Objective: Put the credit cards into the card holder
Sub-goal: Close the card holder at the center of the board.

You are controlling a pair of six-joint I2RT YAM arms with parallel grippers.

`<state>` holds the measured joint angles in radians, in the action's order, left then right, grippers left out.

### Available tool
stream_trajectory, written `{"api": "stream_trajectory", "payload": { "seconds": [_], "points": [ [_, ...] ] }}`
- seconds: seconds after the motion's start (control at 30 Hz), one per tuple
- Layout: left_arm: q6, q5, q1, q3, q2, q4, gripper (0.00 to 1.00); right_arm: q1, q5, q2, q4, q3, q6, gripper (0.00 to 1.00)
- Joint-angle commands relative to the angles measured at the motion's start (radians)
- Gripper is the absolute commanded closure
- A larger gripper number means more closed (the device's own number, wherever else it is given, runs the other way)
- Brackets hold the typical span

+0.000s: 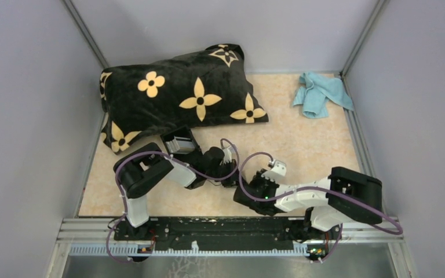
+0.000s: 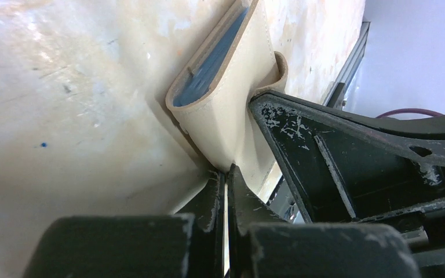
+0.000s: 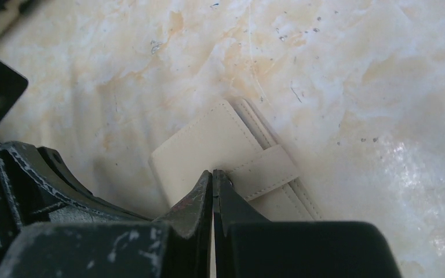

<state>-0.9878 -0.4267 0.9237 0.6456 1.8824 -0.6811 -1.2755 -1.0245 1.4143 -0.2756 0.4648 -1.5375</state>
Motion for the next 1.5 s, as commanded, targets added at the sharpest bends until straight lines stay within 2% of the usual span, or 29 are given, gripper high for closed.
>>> {"api": "stream_trajectory", "payload": {
  "seconds": [0.0,0.1,0.23,0.4,0.47,0.73,1.03,1.2,1.27,1.37,1.47],
  "points": [
    [0.046,0.088,0.032,0.054,-0.002,0.154,1.0,-0.031,0.365,0.01,-0.226,-0.19,-0.19,1.0],
    [0.037,0.113,0.036,0.07,-0.007,0.186,1.0,-0.03,0.371,-0.04,-0.194,-0.235,-0.227,1.0],
    [0.024,0.147,0.04,0.082,-0.018,0.216,1.0,-0.031,0.349,-0.031,-0.232,-0.21,-0.246,1.0],
    [0.01,0.195,0.04,0.079,-0.032,0.236,1.0,-0.03,0.24,-0.045,-0.36,-0.065,-0.148,0.81],
    [0.0,0.218,0.04,0.073,-0.035,0.245,1.0,-0.03,0.188,-0.071,-0.426,0.004,-0.102,0.77],
    [-0.038,0.289,0.031,0.051,-0.055,0.267,1.0,-0.025,0.084,-0.143,-0.539,0.146,-0.005,0.71],
    [-0.051,0.318,0.025,0.011,-0.082,0.241,1.0,-0.027,0.011,-0.212,-0.439,0.187,0.227,0.71],
    [-0.046,0.343,0.025,-0.013,-0.113,0.246,1.0,-0.026,-0.012,-0.138,-0.397,0.267,0.445,0.7],
    [-0.033,0.351,0.024,-0.02,-0.124,0.252,1.0,-0.027,-0.005,-0.095,-0.384,0.302,0.512,0.66],
    [-0.018,0.351,0.023,-0.034,-0.14,0.245,1.0,-0.025,-0.003,-0.042,-0.386,0.344,0.566,0.6],
    [-0.006,0.334,0.019,-0.05,-0.149,0.218,1.0,-0.023,0.002,-0.029,-0.35,0.347,0.596,0.6]
  ]
}}
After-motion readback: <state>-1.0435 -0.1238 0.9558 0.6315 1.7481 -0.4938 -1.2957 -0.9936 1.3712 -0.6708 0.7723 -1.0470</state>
